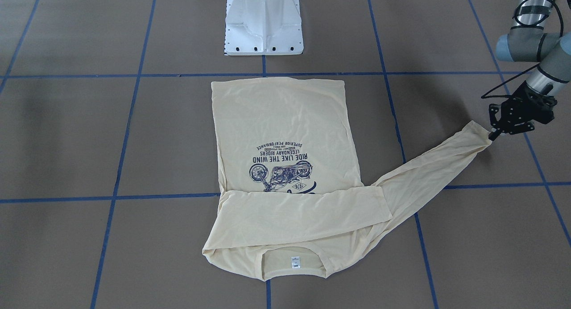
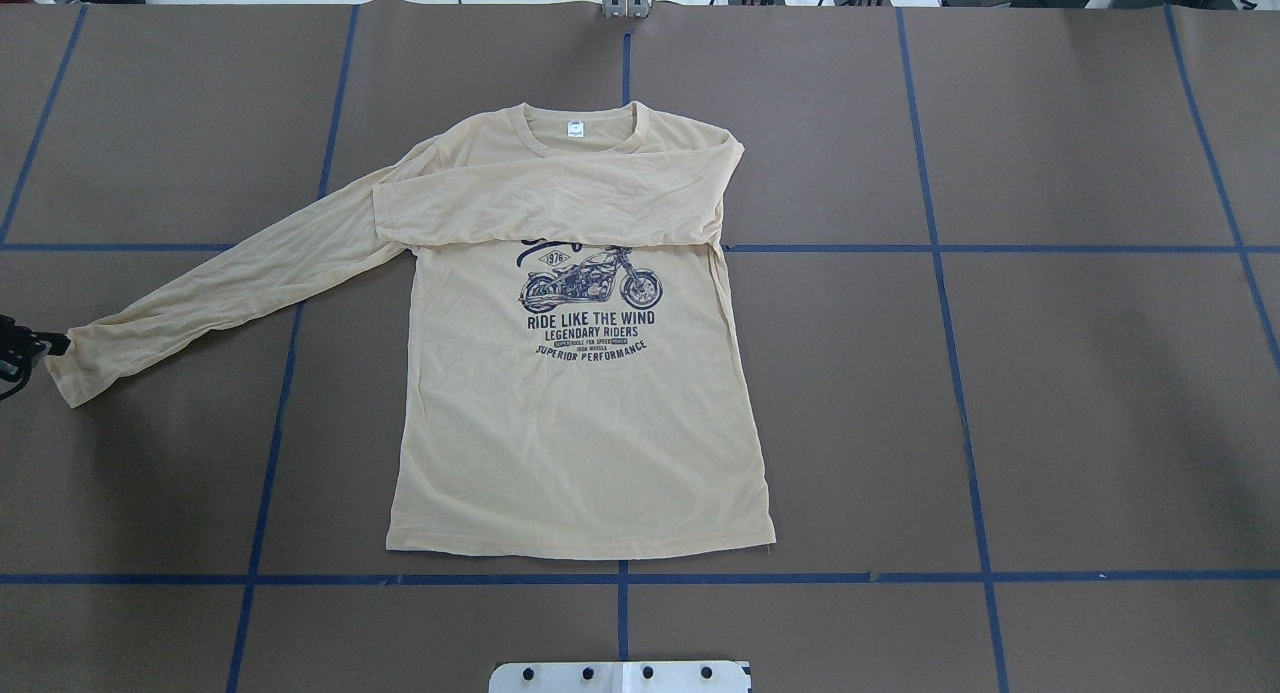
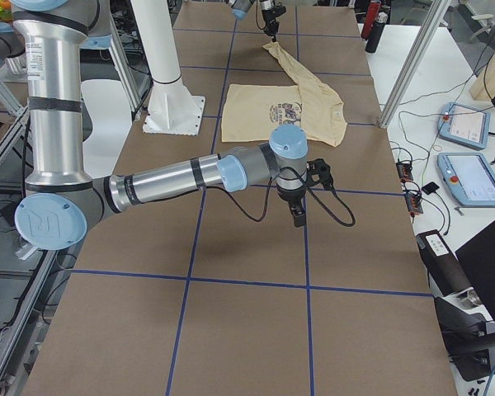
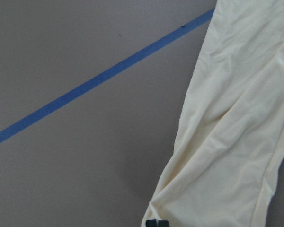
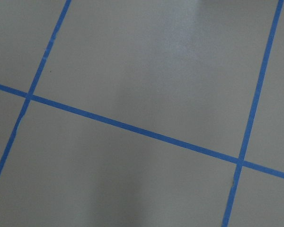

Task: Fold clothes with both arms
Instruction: 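Move the left gripper to the cuff of the other sleeve and grasp it, then fold the held sleeve with the left gripper across the shirt toward the collar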

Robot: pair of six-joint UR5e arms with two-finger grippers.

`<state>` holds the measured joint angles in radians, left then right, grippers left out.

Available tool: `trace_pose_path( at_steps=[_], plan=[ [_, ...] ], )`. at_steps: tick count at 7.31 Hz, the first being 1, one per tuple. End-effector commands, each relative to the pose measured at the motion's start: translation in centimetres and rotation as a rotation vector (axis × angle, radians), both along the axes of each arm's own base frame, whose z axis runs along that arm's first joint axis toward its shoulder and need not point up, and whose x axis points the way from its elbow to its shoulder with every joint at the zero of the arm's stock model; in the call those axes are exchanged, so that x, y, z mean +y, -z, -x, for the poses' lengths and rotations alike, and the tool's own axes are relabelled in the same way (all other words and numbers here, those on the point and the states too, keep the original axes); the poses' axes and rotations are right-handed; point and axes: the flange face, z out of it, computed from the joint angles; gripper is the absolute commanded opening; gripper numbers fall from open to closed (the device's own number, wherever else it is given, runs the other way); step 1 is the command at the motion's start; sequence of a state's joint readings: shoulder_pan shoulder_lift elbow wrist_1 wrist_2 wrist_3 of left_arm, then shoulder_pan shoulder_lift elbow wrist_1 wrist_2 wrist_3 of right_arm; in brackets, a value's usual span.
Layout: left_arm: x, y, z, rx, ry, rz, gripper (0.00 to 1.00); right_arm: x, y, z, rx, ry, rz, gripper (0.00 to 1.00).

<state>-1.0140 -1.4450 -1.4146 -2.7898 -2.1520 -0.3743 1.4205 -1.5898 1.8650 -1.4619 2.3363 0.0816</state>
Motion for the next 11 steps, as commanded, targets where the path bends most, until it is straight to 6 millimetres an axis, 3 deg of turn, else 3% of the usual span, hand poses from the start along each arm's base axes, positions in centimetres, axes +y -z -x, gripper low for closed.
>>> trace_pose_path(
  at_steps=[1, 3, 8, 11],
  plan=[
    [-2.8, 3.8, -0.1, 0.008, 0.01, 0.022, 0.0, 0.0, -0.2, 0.0, 0.0, -0.001, 0.005, 1.0],
    [-7.0, 13.2, -1.8, -0.007, 0.025, 0.043, 0.0, 0.2, -0.4, 0.0, -0.001, -0.005, 0.009, 1.0],
    [-17.7, 32.9, -7.6, -0.043, 0.061, 0.086, 0.0, 0.5, -0.7, -0.1, -0.003, -0.007, 0.02, 1.0],
    [-20.0, 44.2, -9.8, 0.007, 0.136, 0.175, 0.0, 0.6, -1.1, -0.1, -0.002, -0.007, 0.028, 1.0]
  ],
)
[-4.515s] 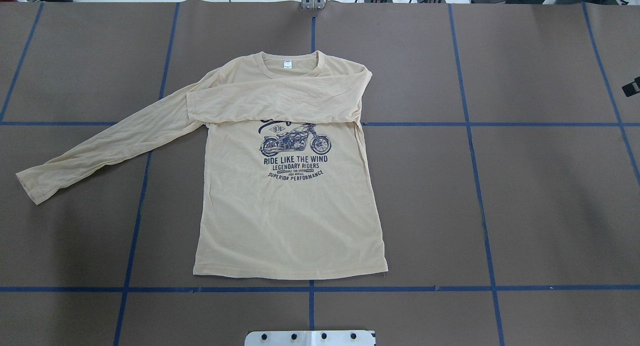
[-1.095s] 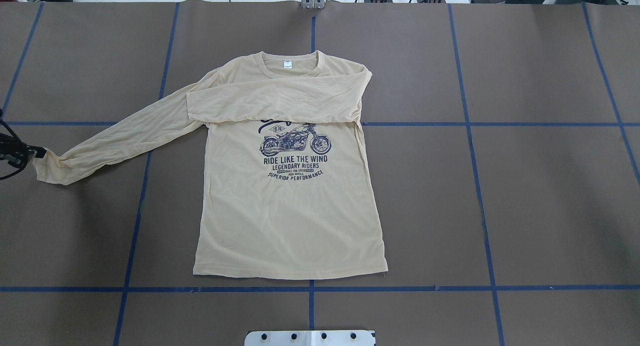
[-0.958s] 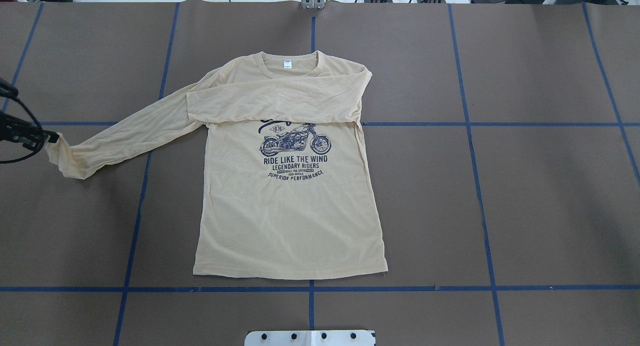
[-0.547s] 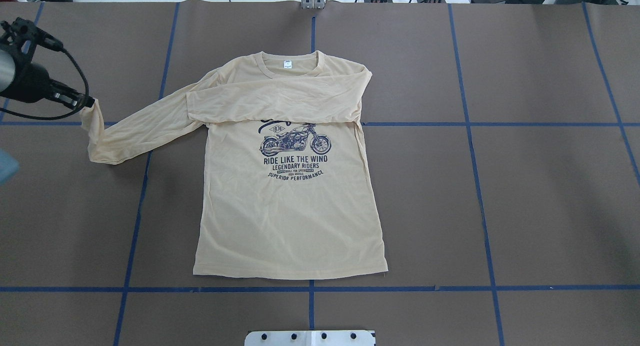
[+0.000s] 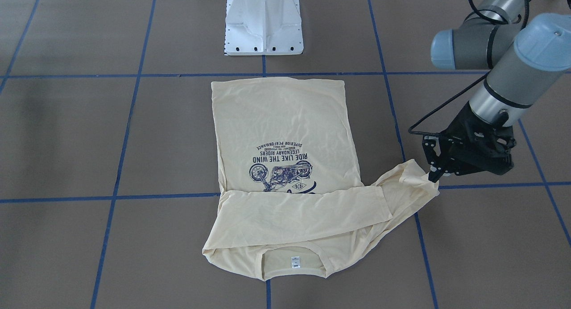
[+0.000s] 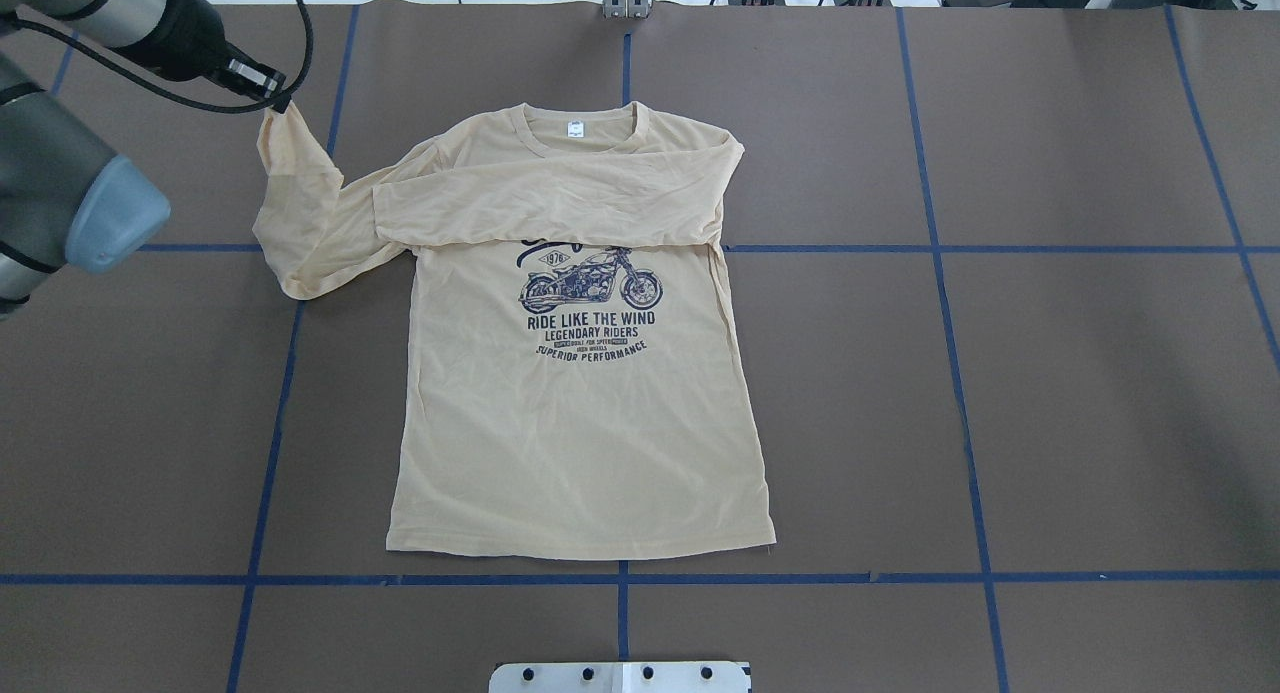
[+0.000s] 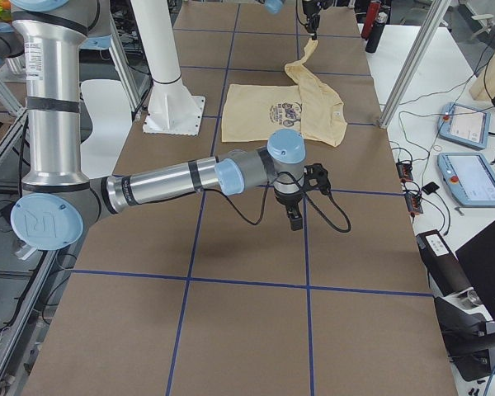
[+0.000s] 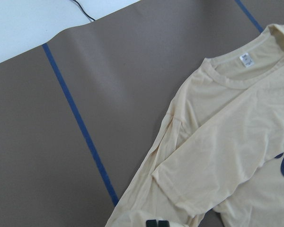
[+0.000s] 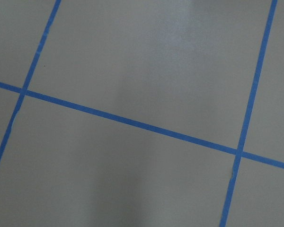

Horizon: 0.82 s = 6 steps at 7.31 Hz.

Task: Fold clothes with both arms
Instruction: 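Fold the held sleeve with the left gripper across the shirt toward the collar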

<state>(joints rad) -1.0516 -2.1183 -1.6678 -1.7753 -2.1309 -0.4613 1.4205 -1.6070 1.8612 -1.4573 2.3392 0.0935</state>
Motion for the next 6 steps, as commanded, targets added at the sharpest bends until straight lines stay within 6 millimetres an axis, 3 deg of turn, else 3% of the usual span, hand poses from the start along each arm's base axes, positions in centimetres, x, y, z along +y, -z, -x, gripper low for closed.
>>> trace_pose_path(
  at_steps=[1, 4, 5, 6],
  plan=[
    [-0.5, 7.8, -2.2, 0.067, 0.042, 0.036, 0.0, 0.0, -0.3, 0.0, 0.001, 0.0, 0.006, 1.0],
    [-2.0, 17.2, -7.9, 0.135, 0.054, 0.098, 0.0, 0.1, -0.6, 0.0, 0.002, 0.0, 0.012, 1.0],
    [-2.8, 20.2, -10.5, 0.151, 0.058, 0.14, 0.0, 0.4, -0.9, -0.1, 0.003, 0.001, 0.017, 1.0],
    [-2.1, 22.6, -14.8, 0.148, 0.073, 0.164, 0.0, 0.5, -0.9, -0.1, 0.003, 0.0, 0.019, 1.0]
  ],
)
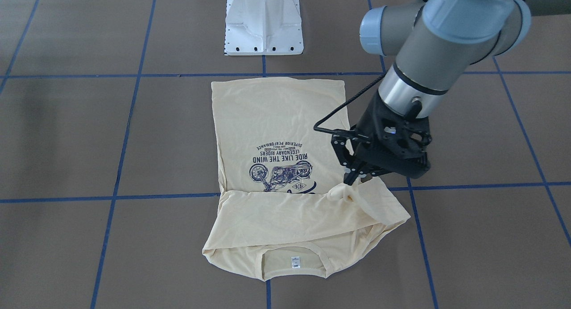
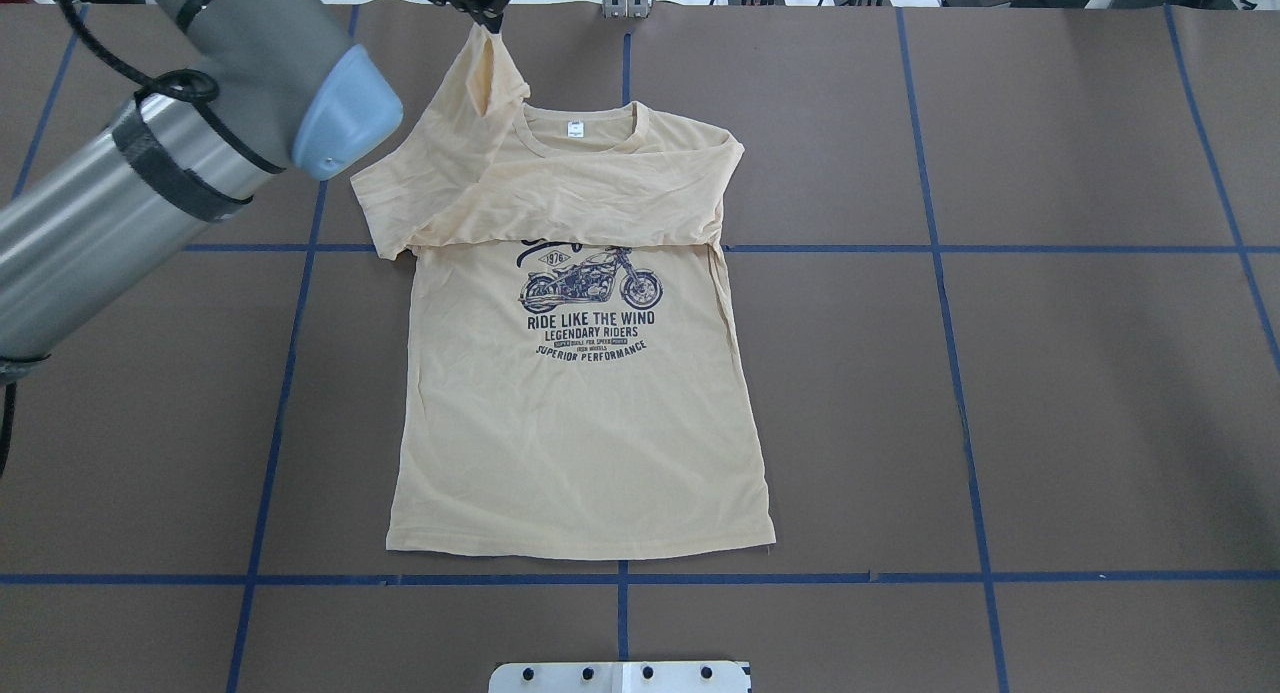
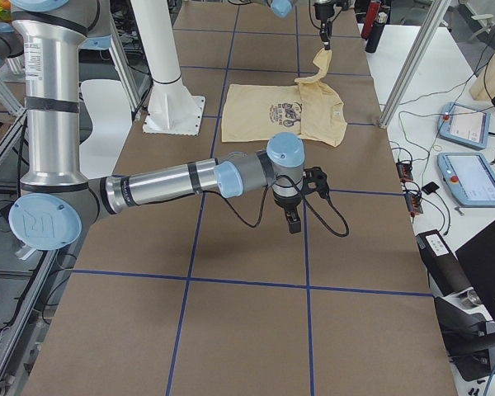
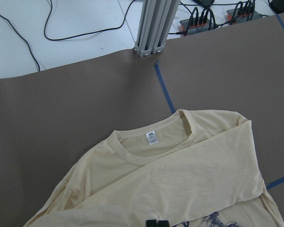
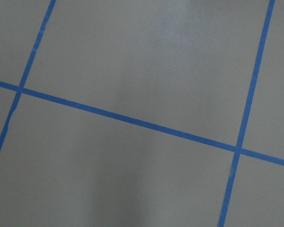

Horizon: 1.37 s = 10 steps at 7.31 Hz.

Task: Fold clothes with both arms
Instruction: 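Fold the held sleeve with the left gripper across the shirt toward the collar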

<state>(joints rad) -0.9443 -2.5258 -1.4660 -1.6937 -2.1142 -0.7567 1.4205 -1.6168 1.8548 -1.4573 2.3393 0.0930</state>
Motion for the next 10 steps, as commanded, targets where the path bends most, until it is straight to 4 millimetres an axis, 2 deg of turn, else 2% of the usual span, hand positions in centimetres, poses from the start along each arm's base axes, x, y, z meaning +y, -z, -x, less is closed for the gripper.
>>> trace_pose_path(
  at_steps=[1, 2, 3, 5, 6, 7, 8, 9, 10],
  plan=[
    [1.7, 5.5, -9.9, -0.002, 0.022, 0.072, 0.0, 0.3, -0.2, 0.0, 0.001, 0.001, 0.004, 1.0],
    [2.1, 6.6, -13.1, 0.015, 0.038, 0.104, 0.0, 0.3, -0.3, 0.0, 0.001, 0.001, 0.006, 1.0],
    [2.9, 6.1, -17.1, 0.036, 0.047, 0.126, 0.0, 0.3, -0.3, 0.0, 0.001, 0.001, 0.004, 1.0],
    [3.0, 7.2, -23.6, 0.086, 0.094, 0.167, 0.0, 0.3, -0.3, 0.0, 0.001, 0.001, 0.006, 1.0],
    [3.5, 7.6, -25.2, 0.11, 0.135, 0.155, 0.0, 0.2, -0.2, 0.0, 0.001, 0.001, 0.003, 1.0],
    [3.4, 6.9, -26.3, 0.13, 0.143, 0.155, 0.0, 0.2, -0.2, 0.0, 0.001, 0.001, 0.003, 1.0],
    [2.9, 6.3, -26.5, 0.142, 0.161, 0.141, 0.0, 0.2, -0.2, 0.0, 0.001, 0.001, 0.004, 1.0],
    [2.7, 6.0, -26.4, 0.148, 0.181, 0.152, 0.59, 0.2, -0.1, 0.0, 0.0, 0.0, 0.002, 1.0],
    [2.6, 6.1, -26.3, 0.148, 0.18, 0.146, 1.0, 0.1, 0.1, 0.0, -0.001, -0.001, -0.001, 1.0]
  ],
)
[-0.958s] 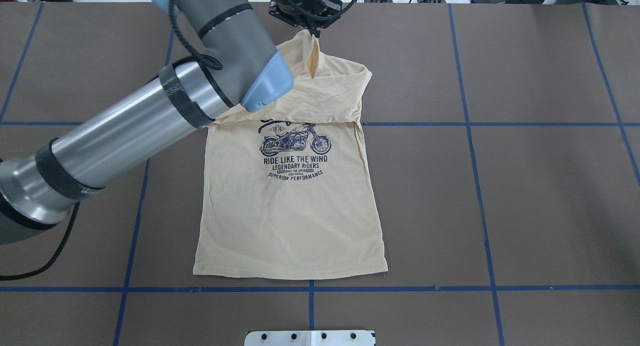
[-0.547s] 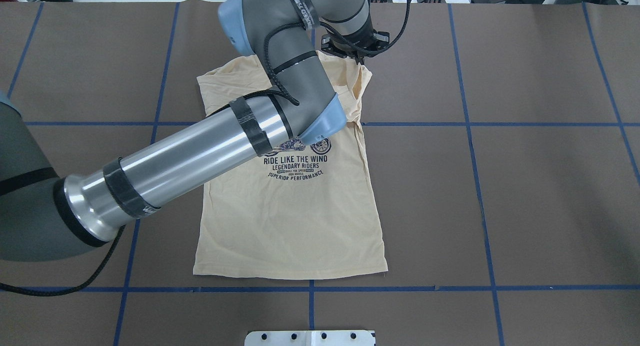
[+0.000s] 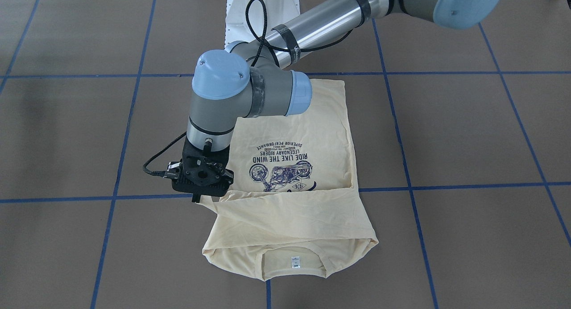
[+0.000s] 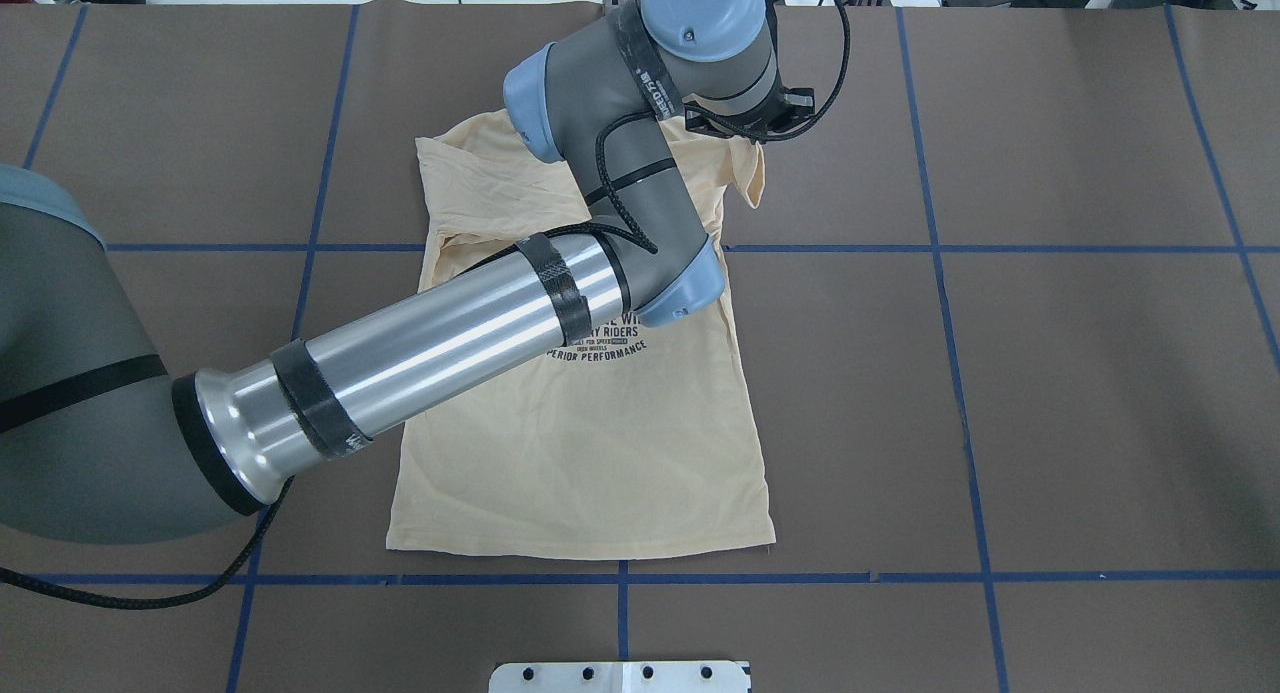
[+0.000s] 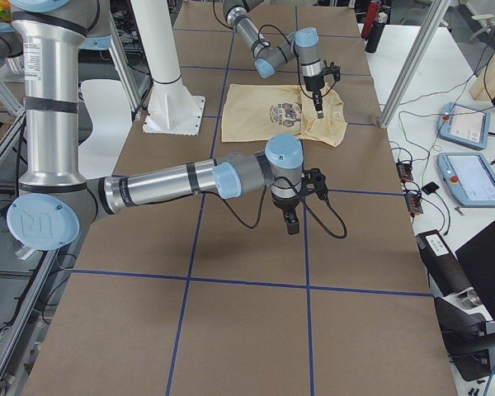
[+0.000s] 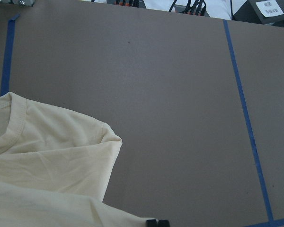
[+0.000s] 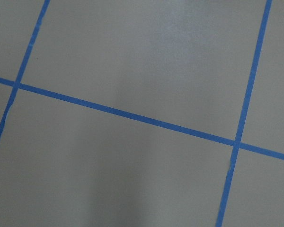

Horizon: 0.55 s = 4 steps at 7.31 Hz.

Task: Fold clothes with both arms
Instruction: 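Fold the held sleeve with the left gripper across the shirt toward the collar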

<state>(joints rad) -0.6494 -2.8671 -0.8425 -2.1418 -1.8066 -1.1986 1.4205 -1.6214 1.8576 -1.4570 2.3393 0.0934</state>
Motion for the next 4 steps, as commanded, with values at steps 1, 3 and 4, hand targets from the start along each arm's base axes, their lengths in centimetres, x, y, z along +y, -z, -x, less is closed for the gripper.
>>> trace_pose_path(
  at_steps=[1, 3, 4],
  plan=[
    [-0.5, -0.4, 0.3, 0.0, 0.012, -0.004, 1.0, -0.2, 0.2, 0.1, -0.001, 0.0, -0.003, 1.0],
    [-1.8, -1.2, 1.6, -0.022, 0.013, -0.019, 1.0, -0.3, 0.4, 0.1, -0.001, 0.0, -0.006, 1.0],
    [-1.5, -2.6, 2.8, -0.028, -0.014, -0.041, 1.0, -0.3, 0.9, 0.1, -0.005, -0.01, -0.007, 1.0]
  ],
)
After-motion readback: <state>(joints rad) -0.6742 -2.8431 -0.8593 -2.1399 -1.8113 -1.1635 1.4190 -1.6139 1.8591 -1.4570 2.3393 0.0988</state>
